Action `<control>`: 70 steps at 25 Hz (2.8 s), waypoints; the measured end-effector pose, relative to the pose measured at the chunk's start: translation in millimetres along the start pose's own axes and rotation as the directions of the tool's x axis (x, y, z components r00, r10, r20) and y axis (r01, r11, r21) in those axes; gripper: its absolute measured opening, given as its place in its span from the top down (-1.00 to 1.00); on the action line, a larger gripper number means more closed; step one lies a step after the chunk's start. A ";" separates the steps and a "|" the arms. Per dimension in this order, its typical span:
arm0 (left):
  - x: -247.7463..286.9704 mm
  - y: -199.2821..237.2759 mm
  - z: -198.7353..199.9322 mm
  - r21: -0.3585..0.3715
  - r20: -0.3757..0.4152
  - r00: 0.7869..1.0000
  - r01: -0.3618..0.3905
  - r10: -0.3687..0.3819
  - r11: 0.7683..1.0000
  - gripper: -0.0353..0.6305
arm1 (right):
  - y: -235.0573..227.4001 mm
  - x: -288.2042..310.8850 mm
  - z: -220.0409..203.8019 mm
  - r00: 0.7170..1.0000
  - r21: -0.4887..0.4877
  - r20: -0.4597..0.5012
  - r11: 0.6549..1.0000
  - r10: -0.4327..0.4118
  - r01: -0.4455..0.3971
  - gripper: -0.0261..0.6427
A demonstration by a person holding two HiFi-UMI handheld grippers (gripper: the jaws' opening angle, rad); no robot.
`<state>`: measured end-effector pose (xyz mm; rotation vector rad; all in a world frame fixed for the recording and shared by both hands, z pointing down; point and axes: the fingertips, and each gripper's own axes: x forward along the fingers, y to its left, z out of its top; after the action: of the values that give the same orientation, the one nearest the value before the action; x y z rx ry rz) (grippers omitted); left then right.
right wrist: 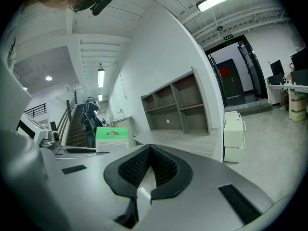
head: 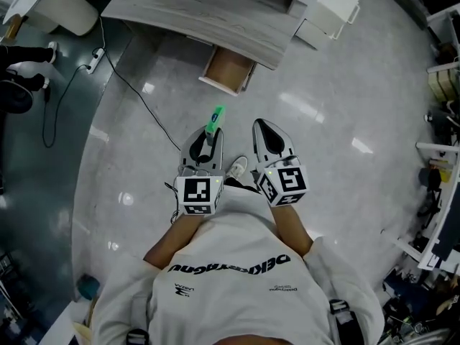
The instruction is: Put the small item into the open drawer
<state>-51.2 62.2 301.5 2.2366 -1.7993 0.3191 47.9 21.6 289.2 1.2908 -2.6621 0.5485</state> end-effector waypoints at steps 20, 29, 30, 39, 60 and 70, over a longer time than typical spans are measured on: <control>102.3 48.3 -42.0 -0.010 -0.143 0.981 0.131 -0.132 0.991 0.60 | -35.9 93.6 -51.2 0.984 0.066 -0.124 0.988 -0.129 0.137 0.83; 143.6 67.2 -74.4 -0.044 -0.214 0.965 0.145 -0.152 0.988 0.60 | -51.8 124.1 -81.5 0.971 0.099 -0.176 0.979 -0.161 0.181 0.83; 146.5 69.1 -77.4 -0.047 -0.222 0.963 0.145 -0.152 0.988 0.60 | -53.7 126.7 -83.8 0.970 0.103 -0.180 0.977 -0.164 0.185 0.83; 182.6 80.4 -125.2 -0.066 -0.278 0.950 0.128 -0.142 0.990 0.60 | -78.5 148.7 -124.3 0.957 0.129 -0.222 0.968 -0.185 0.217 0.83; 242.2 95.3 -186.9 -0.079 -0.320 0.940 0.095 -0.116 0.992 0.60 | -103.1 172.5 -185.7 0.947 0.181 -0.262 0.954 -0.188 0.239 0.83; 280.2 97.8 -210.0 -0.085 -0.333 0.936 0.092 -0.116 0.992 0.60 | -110.8 173.1 -203.3 0.938 0.185 -0.285 0.949 -0.196 0.254 0.83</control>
<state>-89.9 -146.8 596.4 2.0697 -1.4855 0.5728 18.3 -91.1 553.8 1.4421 -2.2500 0.9283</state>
